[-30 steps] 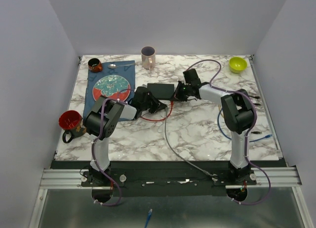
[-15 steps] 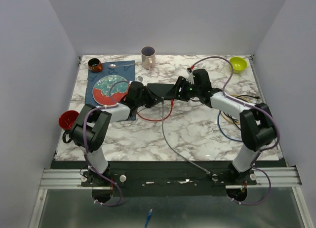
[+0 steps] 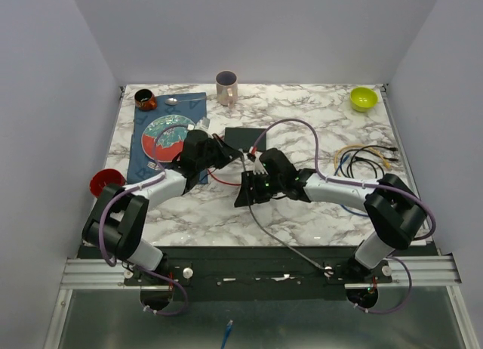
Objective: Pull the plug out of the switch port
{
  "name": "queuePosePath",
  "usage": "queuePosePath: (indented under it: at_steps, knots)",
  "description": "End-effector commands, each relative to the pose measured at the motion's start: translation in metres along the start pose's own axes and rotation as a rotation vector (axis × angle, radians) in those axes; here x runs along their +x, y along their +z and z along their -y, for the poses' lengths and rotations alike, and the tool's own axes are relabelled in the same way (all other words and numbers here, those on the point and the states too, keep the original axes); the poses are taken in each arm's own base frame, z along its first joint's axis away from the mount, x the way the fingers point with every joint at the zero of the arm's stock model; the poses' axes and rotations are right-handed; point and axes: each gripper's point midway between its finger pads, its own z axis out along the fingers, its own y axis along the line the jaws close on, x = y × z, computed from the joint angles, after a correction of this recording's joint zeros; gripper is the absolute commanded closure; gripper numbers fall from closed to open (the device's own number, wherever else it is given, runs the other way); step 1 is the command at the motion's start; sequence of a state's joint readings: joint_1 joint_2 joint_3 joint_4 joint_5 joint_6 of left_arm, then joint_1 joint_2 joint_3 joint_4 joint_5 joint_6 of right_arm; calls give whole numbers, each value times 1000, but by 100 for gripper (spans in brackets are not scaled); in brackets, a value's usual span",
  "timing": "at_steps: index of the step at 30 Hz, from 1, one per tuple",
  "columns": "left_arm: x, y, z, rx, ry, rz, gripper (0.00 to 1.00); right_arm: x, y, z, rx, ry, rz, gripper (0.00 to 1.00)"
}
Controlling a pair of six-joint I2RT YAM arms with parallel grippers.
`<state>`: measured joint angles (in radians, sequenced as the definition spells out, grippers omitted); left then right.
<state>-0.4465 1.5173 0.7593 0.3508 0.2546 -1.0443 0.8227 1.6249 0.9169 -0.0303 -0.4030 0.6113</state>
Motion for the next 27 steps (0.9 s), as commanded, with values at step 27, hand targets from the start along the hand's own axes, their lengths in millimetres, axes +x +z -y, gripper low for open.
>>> queuePosePath:
  at_steps: [27]
  knots:
    - [0, -74, 7, 5, 78, 110, 100, 15, -11, -17, 151, -159, 130, 32]
